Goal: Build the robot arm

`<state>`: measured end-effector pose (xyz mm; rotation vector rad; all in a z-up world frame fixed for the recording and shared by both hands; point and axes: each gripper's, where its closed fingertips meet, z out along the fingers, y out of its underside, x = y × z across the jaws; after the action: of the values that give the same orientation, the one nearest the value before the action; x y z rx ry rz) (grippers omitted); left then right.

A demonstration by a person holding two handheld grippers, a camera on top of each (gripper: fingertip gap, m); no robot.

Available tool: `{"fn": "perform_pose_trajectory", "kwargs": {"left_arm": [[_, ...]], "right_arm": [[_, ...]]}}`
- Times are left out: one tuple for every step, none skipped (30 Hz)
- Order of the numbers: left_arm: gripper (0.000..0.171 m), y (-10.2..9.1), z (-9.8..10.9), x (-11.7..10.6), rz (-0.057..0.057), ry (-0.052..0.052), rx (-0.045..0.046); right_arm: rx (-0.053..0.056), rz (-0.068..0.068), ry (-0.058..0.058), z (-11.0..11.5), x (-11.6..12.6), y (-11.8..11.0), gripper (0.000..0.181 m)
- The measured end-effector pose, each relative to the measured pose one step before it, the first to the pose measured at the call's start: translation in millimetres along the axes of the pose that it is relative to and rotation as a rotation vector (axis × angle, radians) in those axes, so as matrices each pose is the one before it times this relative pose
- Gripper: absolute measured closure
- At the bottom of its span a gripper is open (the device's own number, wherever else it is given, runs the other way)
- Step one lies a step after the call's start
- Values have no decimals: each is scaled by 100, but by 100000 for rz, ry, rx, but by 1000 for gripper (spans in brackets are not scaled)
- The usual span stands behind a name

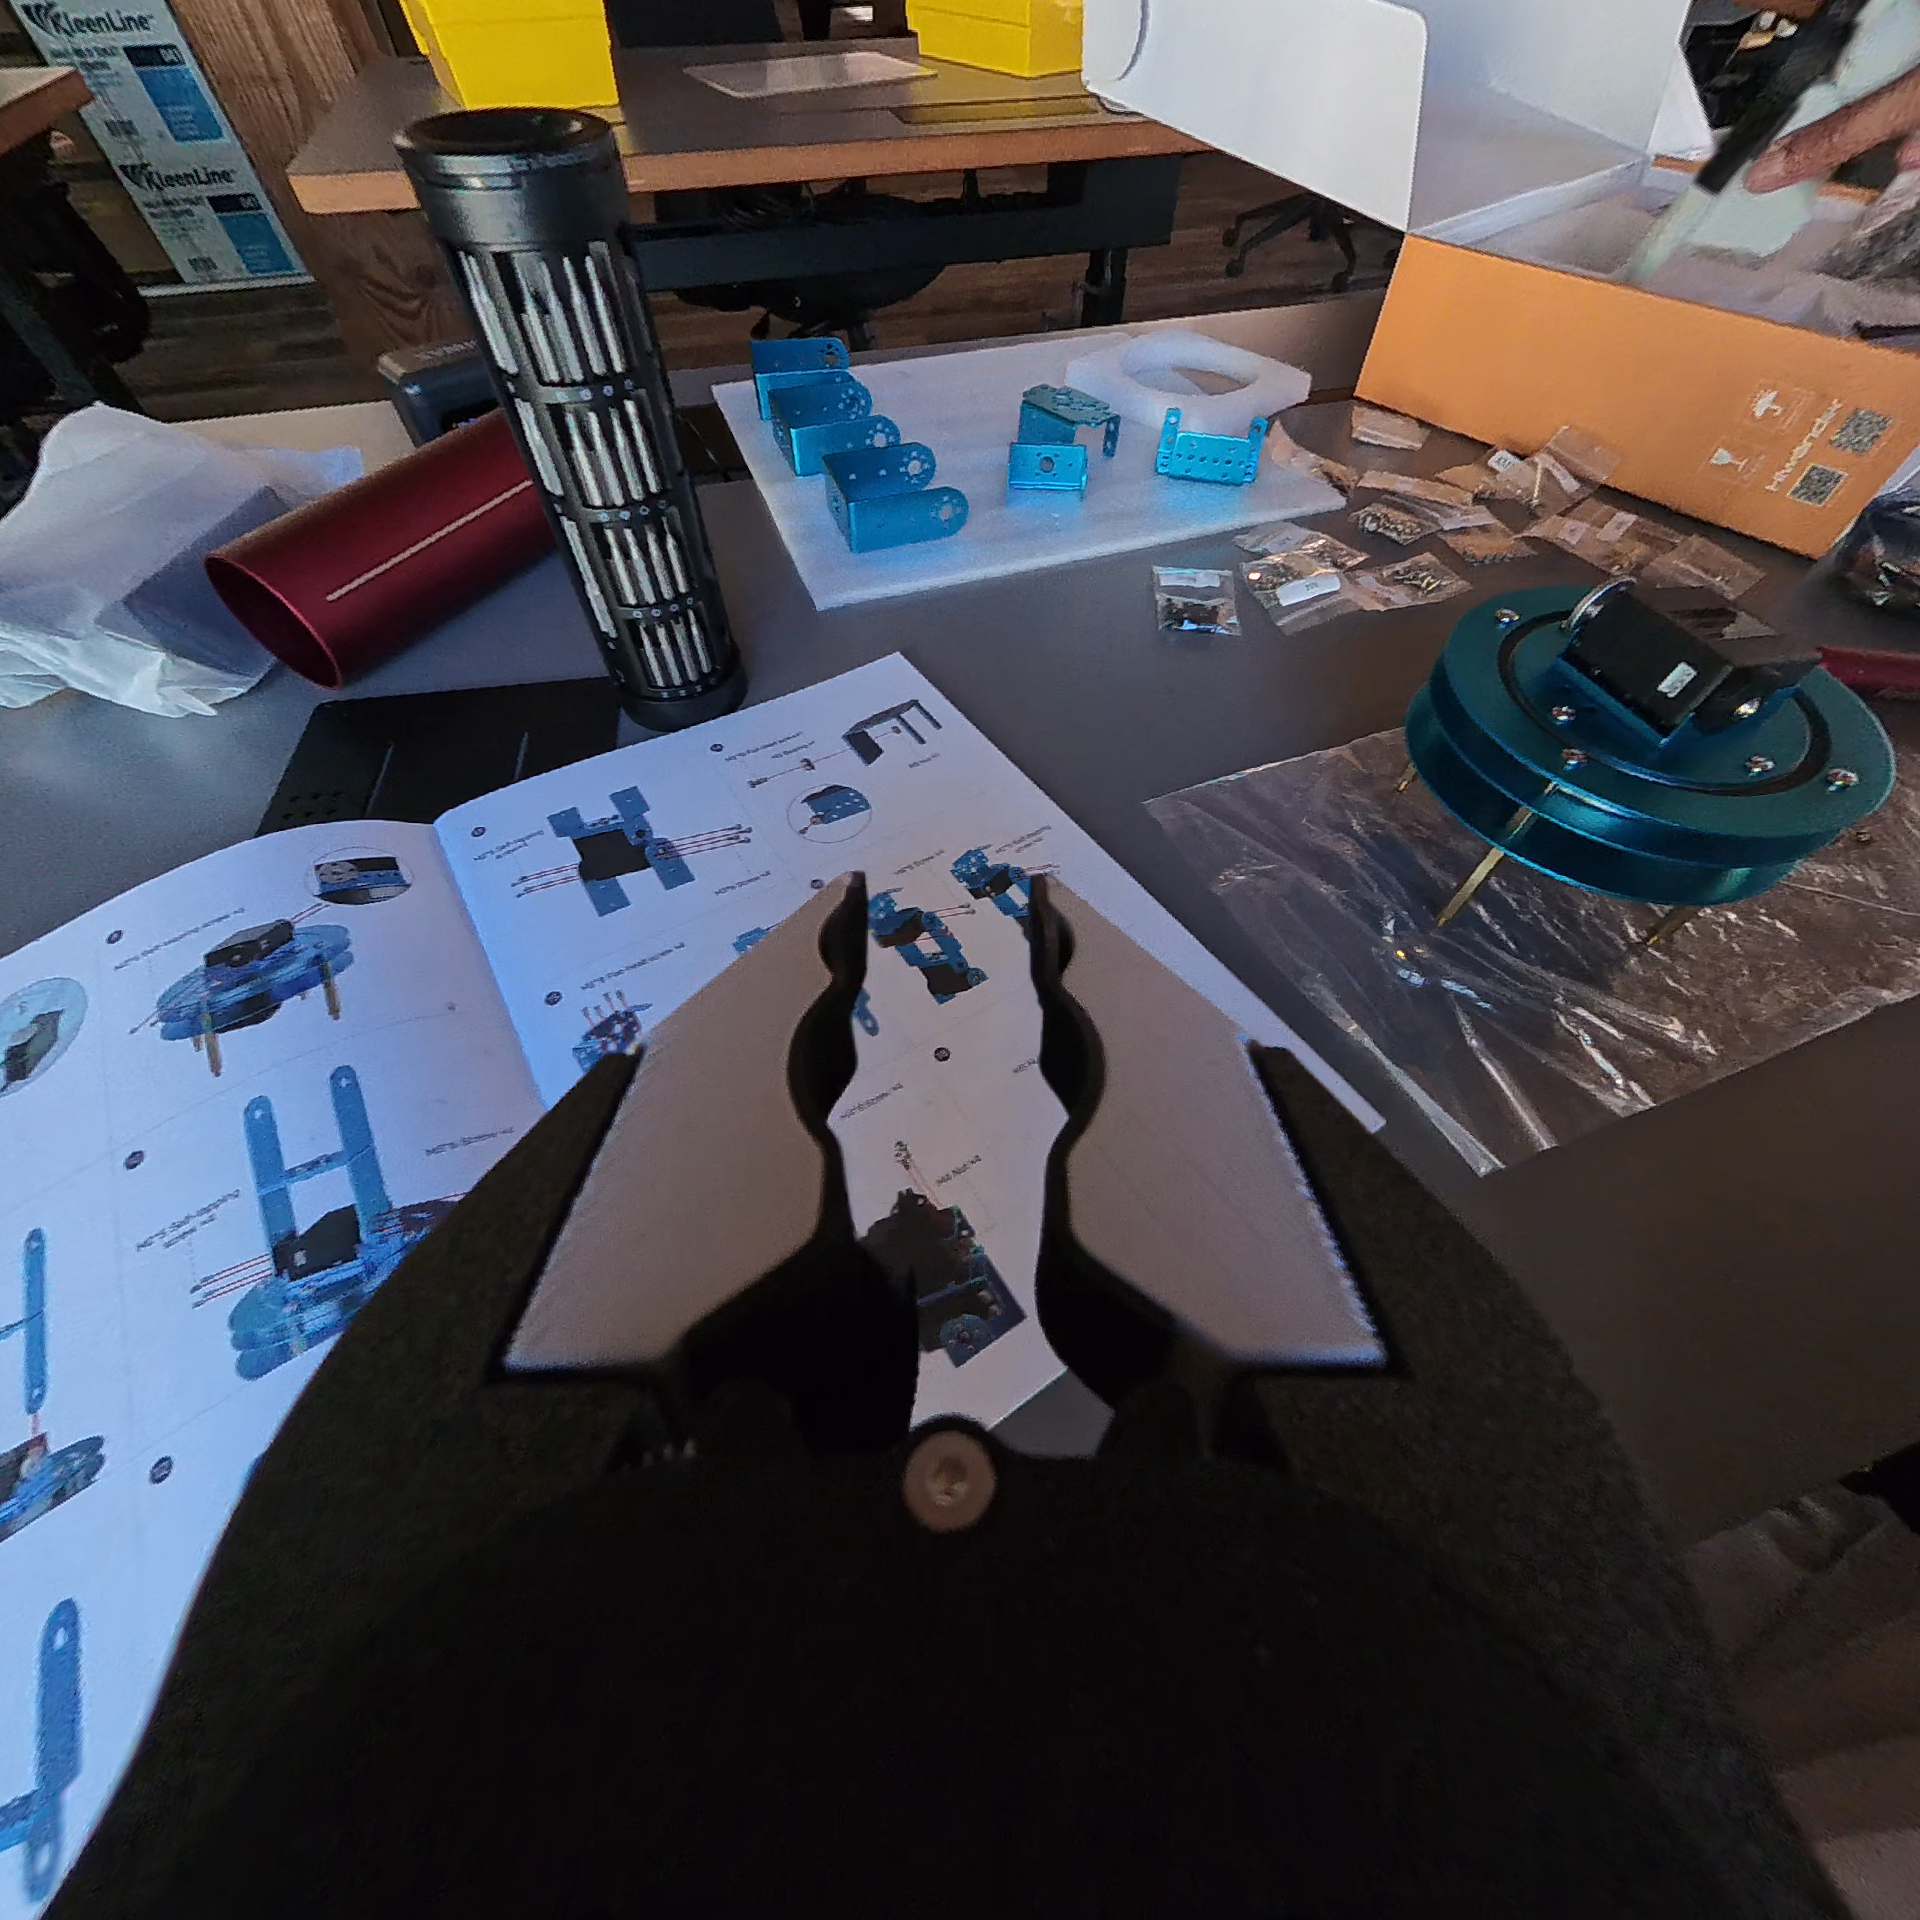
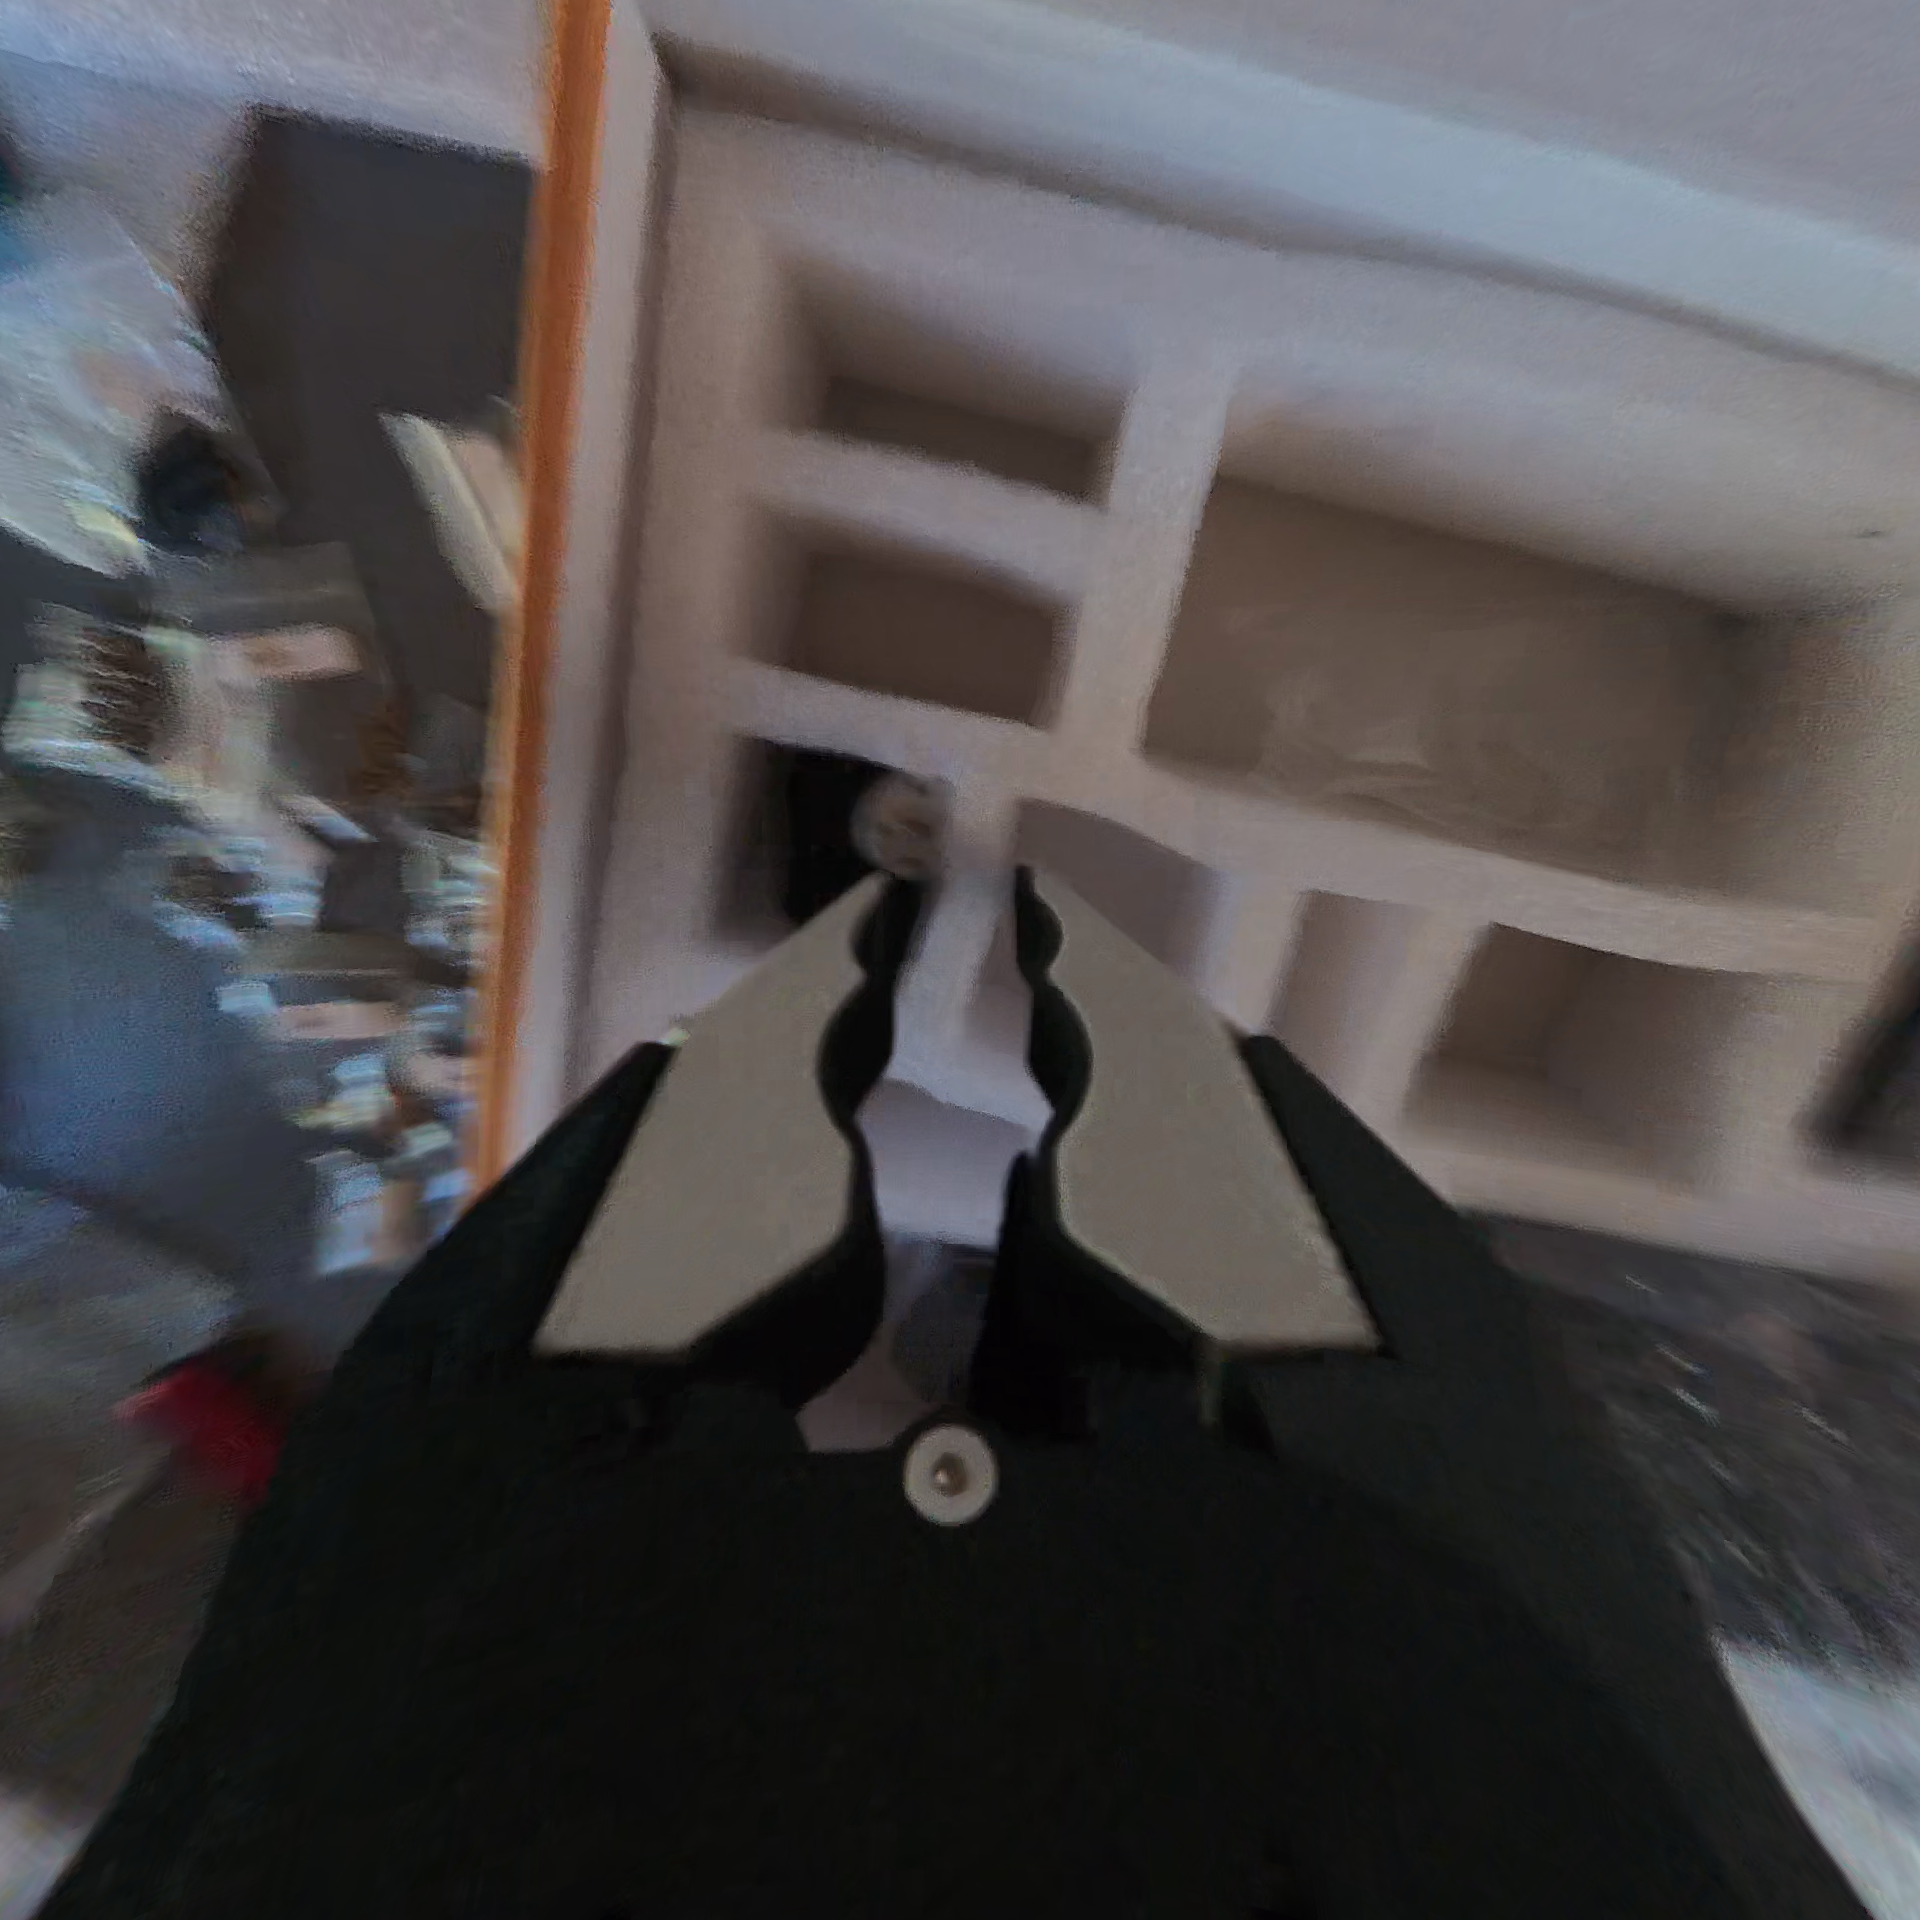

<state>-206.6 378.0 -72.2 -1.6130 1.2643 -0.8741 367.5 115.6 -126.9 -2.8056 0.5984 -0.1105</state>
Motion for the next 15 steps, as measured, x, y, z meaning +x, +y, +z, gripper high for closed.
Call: {"fn": "perform_pose_trajectory", "kwargs": {"left_arm": [[141, 69, -92, -257, 508, -1067, -210], [141, 71, -75, -268, 282, -962, -87], [141, 55, -30, -204, -203, -364, 13], [141, 45, 23, -128, -708, 273, 2], [142, 40, 81, -67, -991, 663, -81], [142, 55, 119, -15, -936, 780, -173], [142, 64, 128, 33, -538, 705, -285], [142, 77, 119, 74, 124, 538, -336], [141, 58, 81, 83, 743, 236, -292], [141, 55, 31, 34, 1031, -162, -193], [141, 40, 2, -15, 933, -432, -62], [142, 38, -25, -42, 570, -383, 45], [141, 38, -37, -40, 82, -143, 88], [142, 29, -28, -42, -366, 118, 128], [142, 34, -28, -58, -617, 264, 180]], "right_arm": [[-224, -5988, 9826, 27, 876, 294, 170], [2207, -1971, 844, 184, -385, -70, 171], [334, -912, 1785, -14, -105, 67, 169], [1792, -542, -426, -290, -320, -211, 165], [1263, -94, -1844, -315, -311, -126, 159], [394, 1893, -2470, -190, -150, -13, 156], [653, 2825, -3506, -120, -162, -89, 154], [809, 3113, -3929, -60, -154, -100, 151], [547, 3380, -4645, -14, -224, -77, 147], [-83, 3462, -4486, -76, -181, -44, 143], [282, 3137, -3874, -149, -165, -102, 140], [575, 2313, -3475, -65, -242, -135, 138], [-720, 878, -699, 104, 68, 64, 138], [-1054, -876, 1777, 137, 257, 91, 140], [-961, -1890, 1349, 85, -21, 43, 140]]}}
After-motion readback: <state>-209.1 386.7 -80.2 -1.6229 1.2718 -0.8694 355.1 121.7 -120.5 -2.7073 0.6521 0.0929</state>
